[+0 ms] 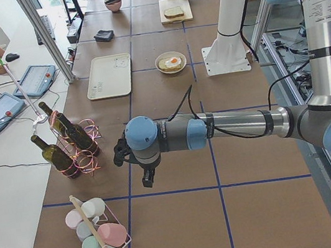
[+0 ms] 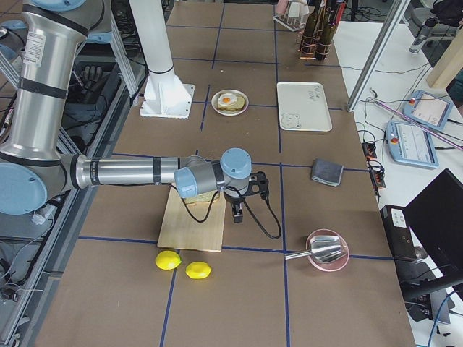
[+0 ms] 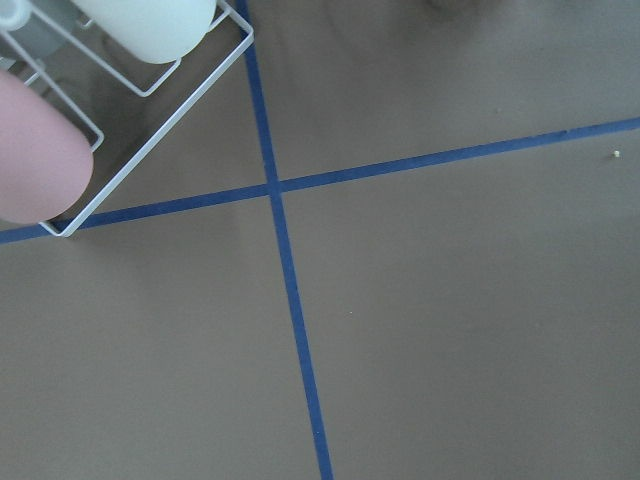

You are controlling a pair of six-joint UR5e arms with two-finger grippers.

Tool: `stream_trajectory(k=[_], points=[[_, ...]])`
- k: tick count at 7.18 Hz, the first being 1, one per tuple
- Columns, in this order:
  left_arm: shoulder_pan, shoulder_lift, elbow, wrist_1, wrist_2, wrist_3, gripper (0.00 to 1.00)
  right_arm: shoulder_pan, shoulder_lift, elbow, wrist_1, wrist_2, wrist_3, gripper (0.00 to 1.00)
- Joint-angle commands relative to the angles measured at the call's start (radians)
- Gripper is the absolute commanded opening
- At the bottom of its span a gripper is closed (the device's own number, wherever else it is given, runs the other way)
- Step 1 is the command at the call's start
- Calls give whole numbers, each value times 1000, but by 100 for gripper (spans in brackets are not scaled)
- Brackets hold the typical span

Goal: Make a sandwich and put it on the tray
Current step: 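Move the right gripper toward the bread slice on the wooden board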

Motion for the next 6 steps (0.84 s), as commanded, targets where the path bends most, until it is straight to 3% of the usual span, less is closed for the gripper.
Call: stream_trajectory(k=[1, 4, 6], points=[[1, 2, -6, -11, -6, -2, 100, -183, -149, -6, 423, -62, 393, 91], [3, 2, -10, -11, -12, -15, 100, -306, -173, -41, 536, -116, 479, 92], [1, 2, -16, -11, -10, -16, 100, -422, -173, -46, 658, -194, 649, 87]])
